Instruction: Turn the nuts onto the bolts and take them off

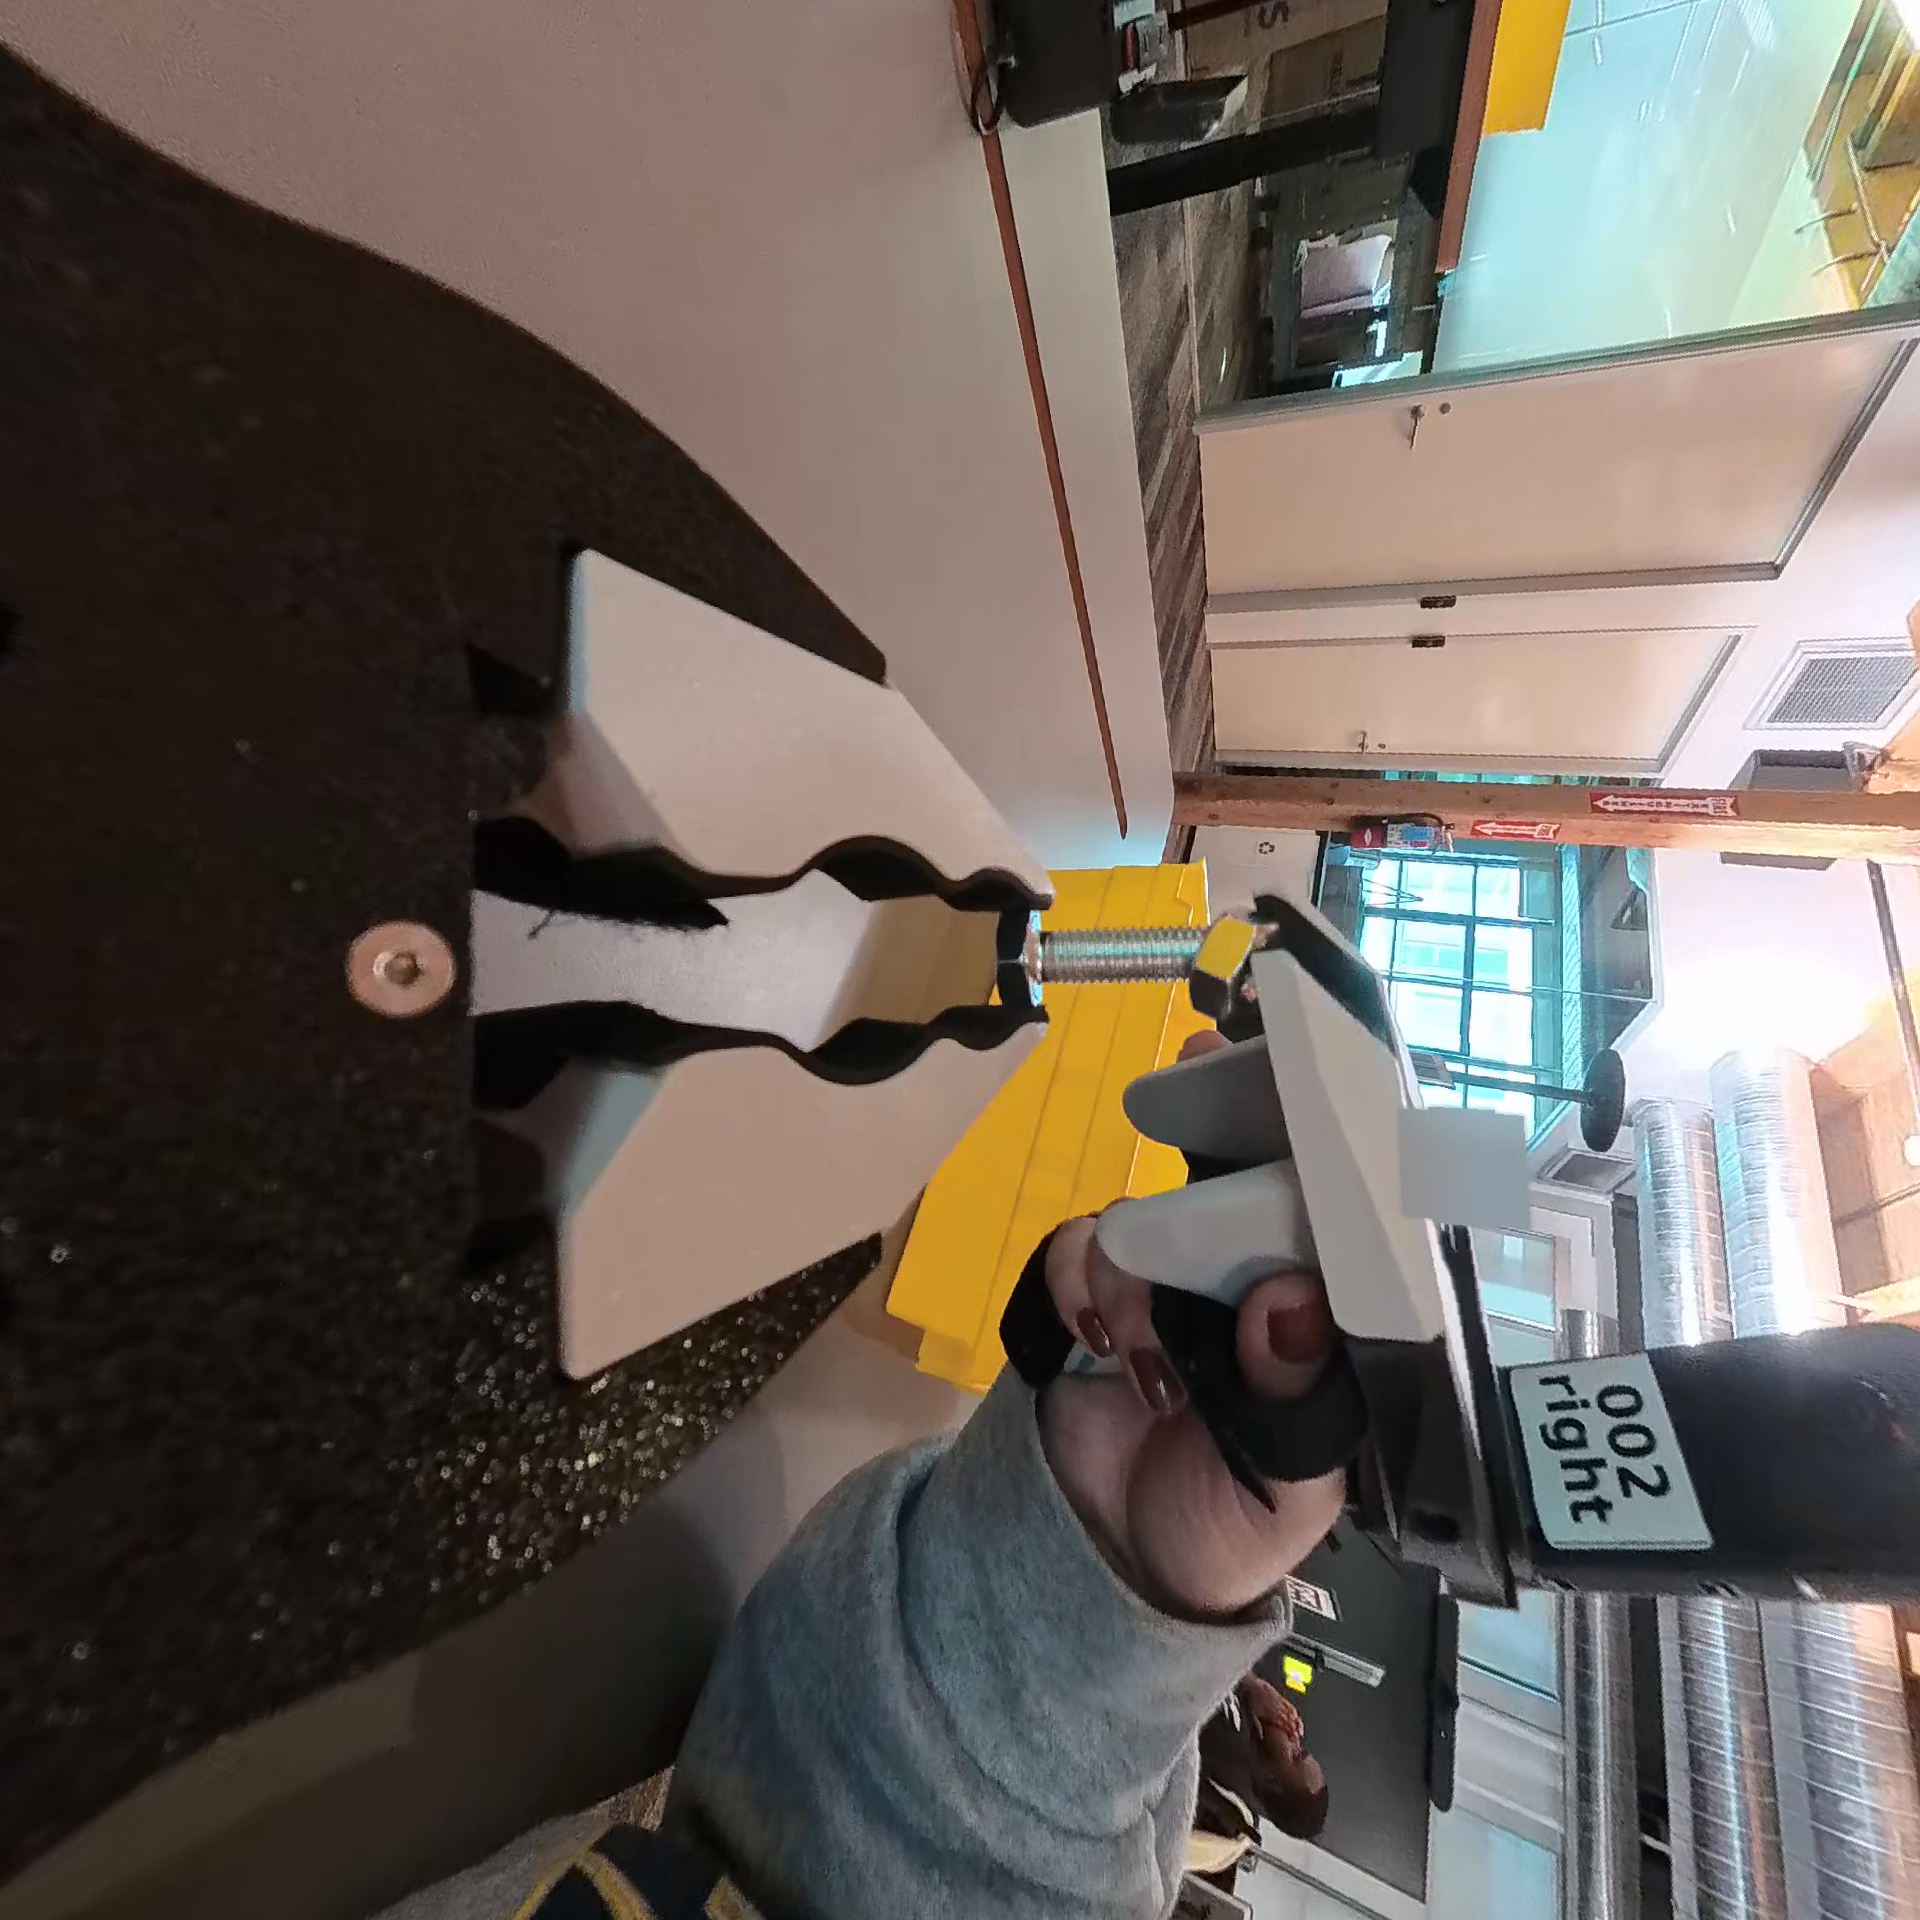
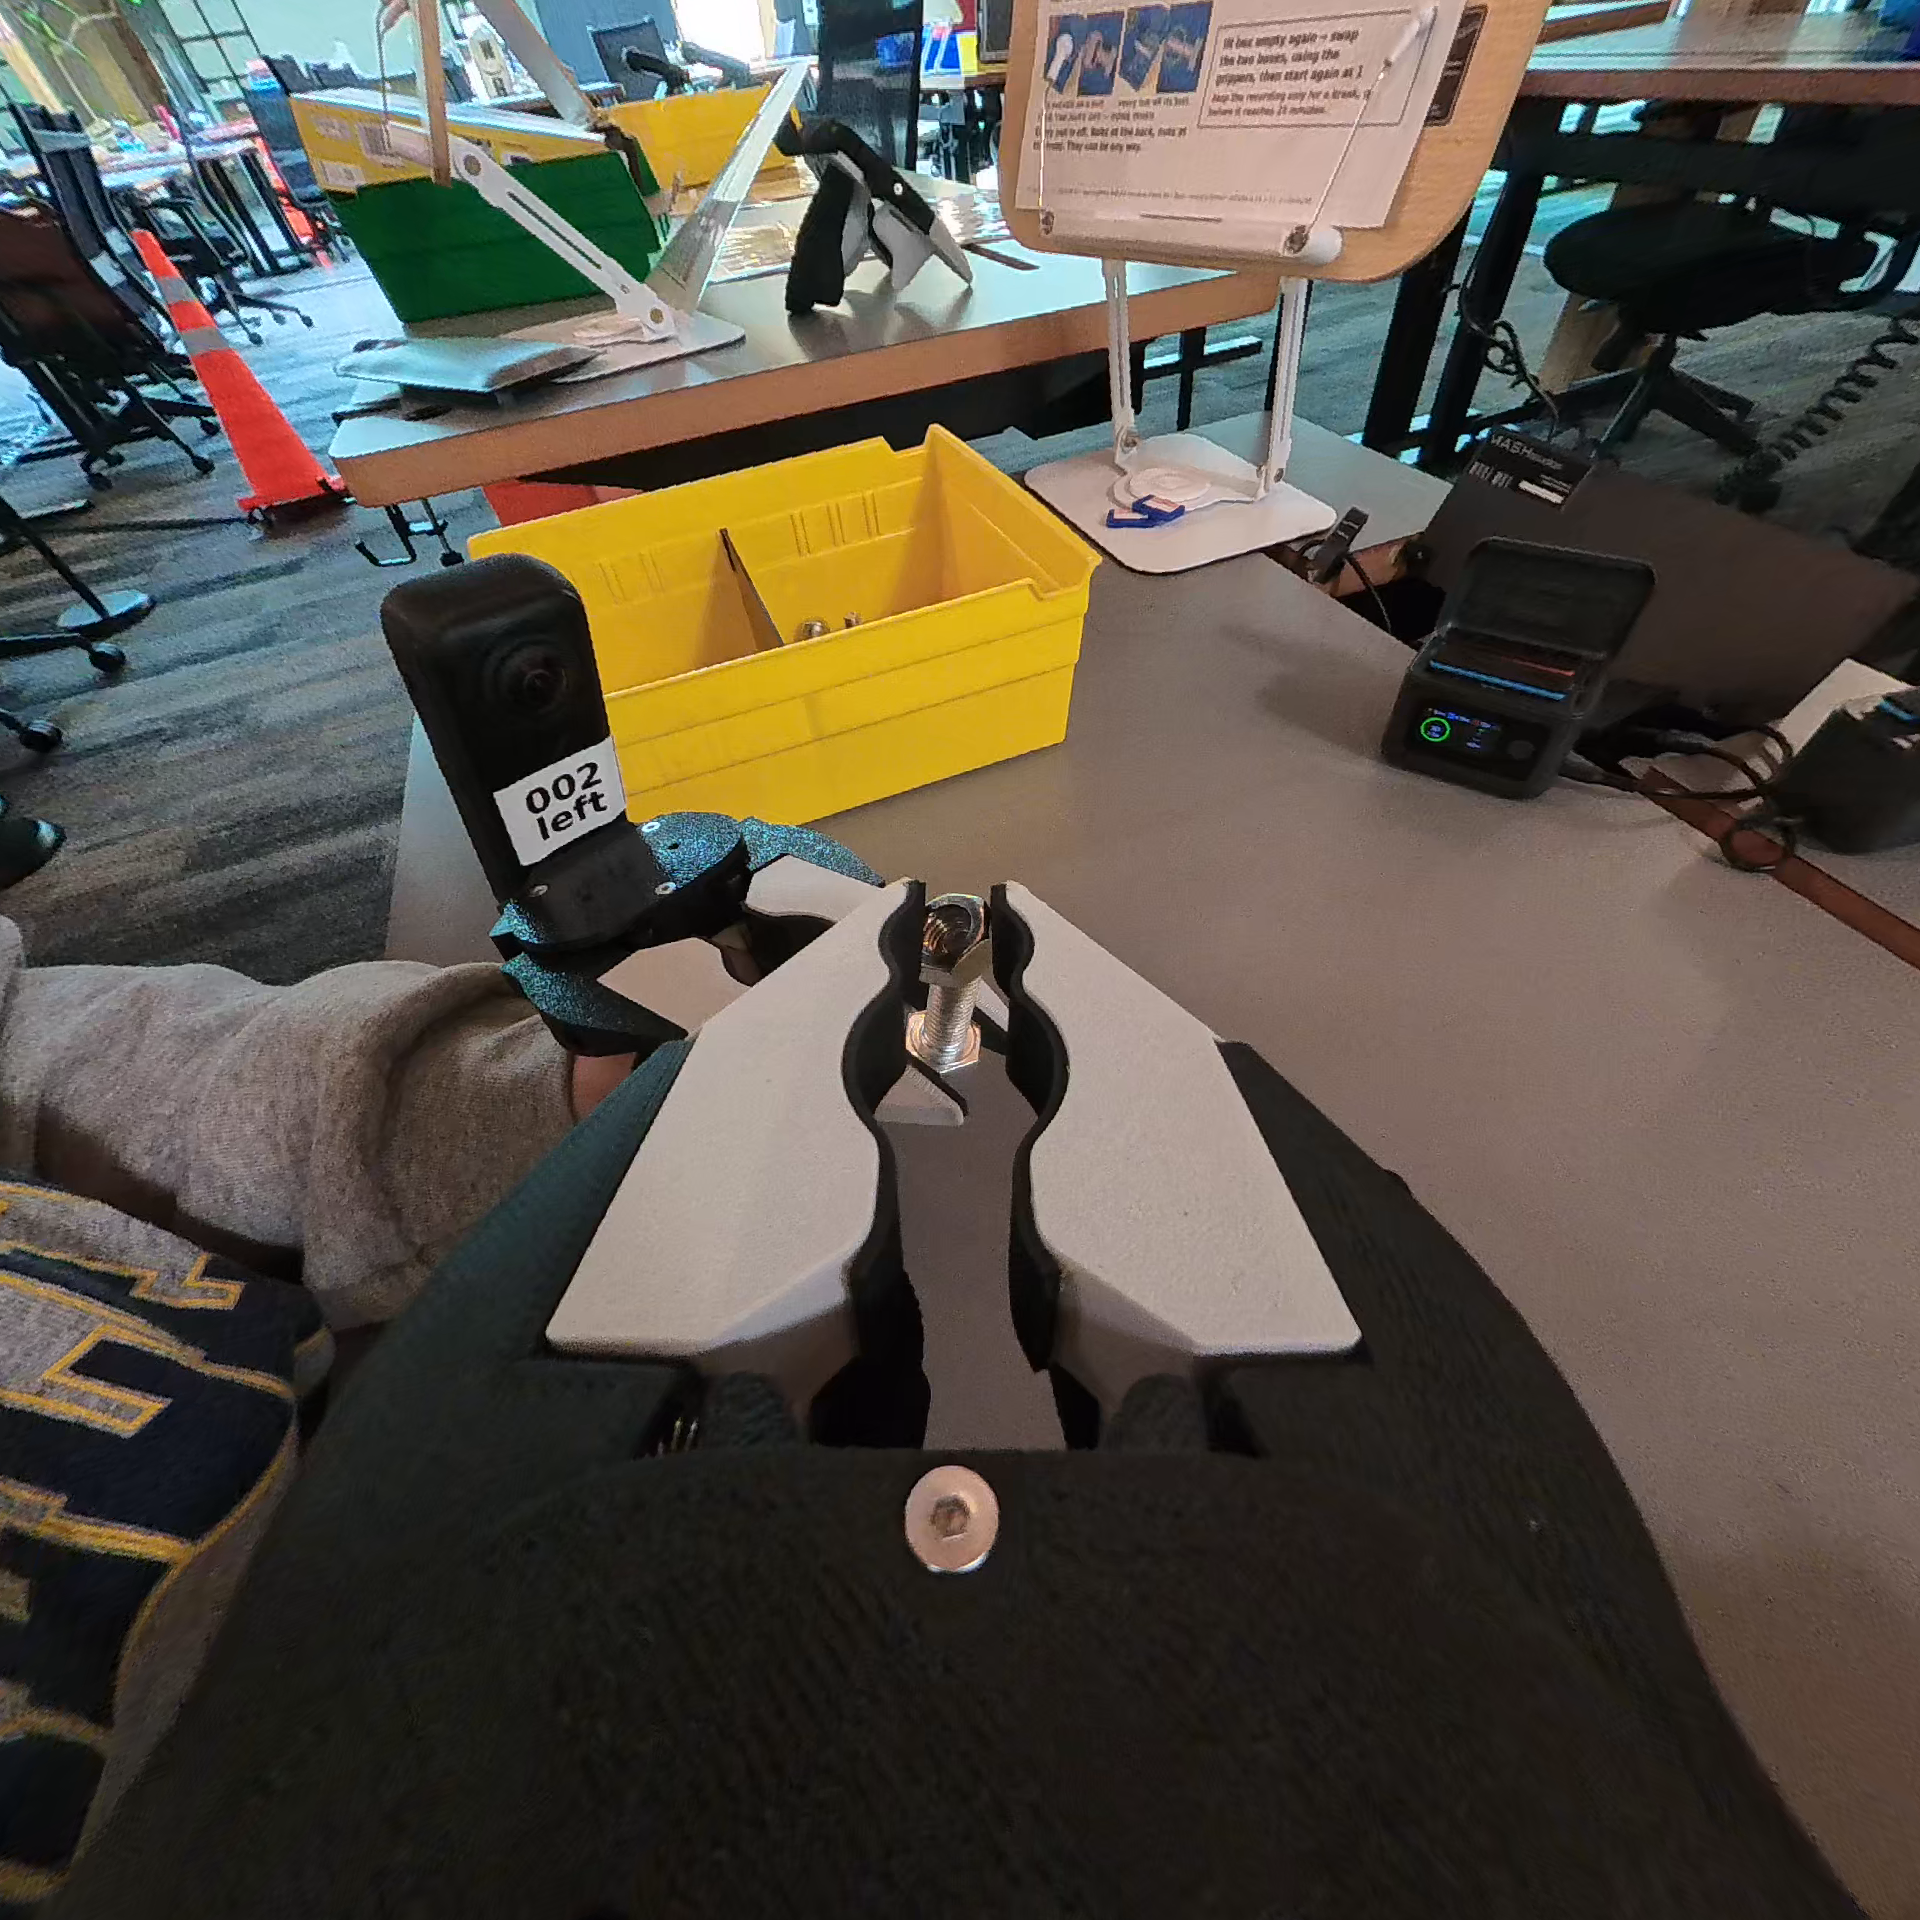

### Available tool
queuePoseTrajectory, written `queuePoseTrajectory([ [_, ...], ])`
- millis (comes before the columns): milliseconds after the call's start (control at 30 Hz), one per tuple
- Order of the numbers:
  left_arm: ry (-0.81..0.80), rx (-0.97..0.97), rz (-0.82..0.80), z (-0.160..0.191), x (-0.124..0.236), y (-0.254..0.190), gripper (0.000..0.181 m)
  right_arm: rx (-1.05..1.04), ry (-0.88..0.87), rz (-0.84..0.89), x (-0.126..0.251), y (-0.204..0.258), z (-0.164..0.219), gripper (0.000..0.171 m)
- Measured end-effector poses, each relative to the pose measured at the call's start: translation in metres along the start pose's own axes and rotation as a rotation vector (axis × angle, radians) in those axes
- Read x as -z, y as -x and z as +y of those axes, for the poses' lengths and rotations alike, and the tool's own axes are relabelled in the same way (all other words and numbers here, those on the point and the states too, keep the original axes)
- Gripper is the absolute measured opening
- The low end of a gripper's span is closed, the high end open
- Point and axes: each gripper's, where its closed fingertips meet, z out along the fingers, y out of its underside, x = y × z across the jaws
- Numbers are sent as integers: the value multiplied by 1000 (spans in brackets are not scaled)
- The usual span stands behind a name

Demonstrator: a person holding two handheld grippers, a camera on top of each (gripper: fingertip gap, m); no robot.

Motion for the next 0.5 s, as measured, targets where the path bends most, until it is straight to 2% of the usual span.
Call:
queuePoseTrajectory([
  [500, 0, -11, 17, 0, 0, -3, 16, -160, -101, -91, 4, -9, 1, 6],
])
